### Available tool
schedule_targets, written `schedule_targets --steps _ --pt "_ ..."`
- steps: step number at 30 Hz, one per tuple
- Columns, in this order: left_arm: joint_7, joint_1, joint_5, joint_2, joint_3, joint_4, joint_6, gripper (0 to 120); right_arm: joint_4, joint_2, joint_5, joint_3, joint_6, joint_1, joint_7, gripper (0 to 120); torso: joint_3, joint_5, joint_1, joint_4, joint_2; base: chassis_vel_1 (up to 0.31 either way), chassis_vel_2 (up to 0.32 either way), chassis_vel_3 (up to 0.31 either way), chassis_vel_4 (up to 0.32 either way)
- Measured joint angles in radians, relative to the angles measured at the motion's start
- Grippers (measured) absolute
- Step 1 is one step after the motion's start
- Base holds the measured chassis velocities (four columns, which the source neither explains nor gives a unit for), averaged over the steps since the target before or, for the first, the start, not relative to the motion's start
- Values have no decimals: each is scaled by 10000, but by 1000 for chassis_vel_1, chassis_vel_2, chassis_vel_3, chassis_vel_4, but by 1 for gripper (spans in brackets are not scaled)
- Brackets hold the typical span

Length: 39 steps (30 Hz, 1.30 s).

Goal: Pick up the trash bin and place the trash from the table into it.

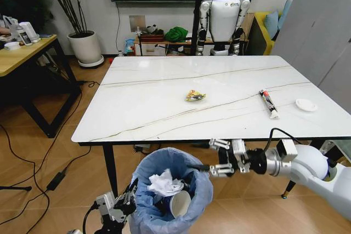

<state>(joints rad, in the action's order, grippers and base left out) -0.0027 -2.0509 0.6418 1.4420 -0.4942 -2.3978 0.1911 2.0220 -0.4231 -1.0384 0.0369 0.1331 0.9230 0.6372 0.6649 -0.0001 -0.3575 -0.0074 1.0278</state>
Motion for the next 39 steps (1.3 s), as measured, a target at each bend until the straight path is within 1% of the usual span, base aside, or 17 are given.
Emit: schedule_targets --steps 1,2,3,5,6,8,9,10,13,14,15,17,21,22,25,32,39 --pt "1 -29 0 -51 -29 -5 2 0 -163 -33 -199 1 -180 -192 -547 78 0 3 0 0 0 0 0 0 0" --pt "1 -29 0 -51 -29 -5 2 0 -163 -33 -199 1 -180 -192 -547 78 0 3 0 0 0 0 0 0 0" --pt "7 -83 -2 -106 -64 -12 2 0 -359 -37 -422 5 -429 -426 -1170 84 0 0 0 0 0 0 0 0 0" --pt "14 -127 -6 -181 -106 -21 2 0 -573 -39 -497 9 -671 -653 -2022 91 0 0 0 -1 0 0 0 0 0" --pt "14 -127 -6 -181 -106 -21 2 0 -573 -39 -497 9 -671 -653 -2022 91 0 0 0 -1 0 0 0 0 0" --pt "41 -215 -62 -213 -202 -49 -3 0 -1059 -218 -551 -160 -955 -1184 -2800 98 0 -2 0 -7 0 0 0 0 0" --pt "71 -304 -113 -167 -261 -92 -25 0 -1422 -462 -569 -401 -1238 -1685 -3146 100 0 1 0 -8 0 0 0 0 0" --pt "71 -304 -113 -167 -261 -92 -25 0 -1422 -462 -569 -401 -1238 -1685 -3146 100 0 1 0 -8 0 0 0 0 0" --pt "124 -457 -257 36 -453 -207 -76 0 -2348 -1173 -562 -1248 -1877 -2876 -3897 100 0 0 0 2 0 0 0 0 0" --pt "124 -457 -257 36 -453 -207 -76 0 -2348 -1173 -562 -1248 -1877 -2876 -3897 100 0 0 0 2 0 0 0 0 0" --pt "129 -477 -308 122 -531 -246 -90 0 -2827 -1555 -592 -1658 -2059 -3302 -4156 100 1 2 0 2 0 0 0 0 0" --pt "132 -492 -339 170 -559 -266 -92 0 -3042 -1712 -601 -1822 -2108 -3474 -4222 100 1 2 0 -1 0 0 0 0 0" --pt "151 -571 -538 375 -570 -305 -97 0 -4240 -2519 -615 -2606 -2209 -4315 -4256 100 1 0 0 -1 0 0 0 0 0" --pt "151 -571 -538 375 -570 -305 -97 0 -4240 -2519 -615 -2606 -2209 -4315 -4256 100 1 0 0 -1 0 0 0 0 0" --pt "162 -601 -631 478 -546 -305 -108 0 -5037 -2937 -503 -3071 -2226 -4825 -4012 100 1 0 0 -2 0 0 0 0 0" --pt "173 -581 -641 552 -565 -306 -120 0 -5790 -3450 -453 -3574 -2292 -5424 -3928 100 1 0 0 -5 1 0 0 0 0" --pt "180 -526 -648 587 -549 -260 -125 0 -6322 -3892 -391 -3975 -2369 -5930 -3952 100 0 -1 0 -1 2 0 0 0 0"
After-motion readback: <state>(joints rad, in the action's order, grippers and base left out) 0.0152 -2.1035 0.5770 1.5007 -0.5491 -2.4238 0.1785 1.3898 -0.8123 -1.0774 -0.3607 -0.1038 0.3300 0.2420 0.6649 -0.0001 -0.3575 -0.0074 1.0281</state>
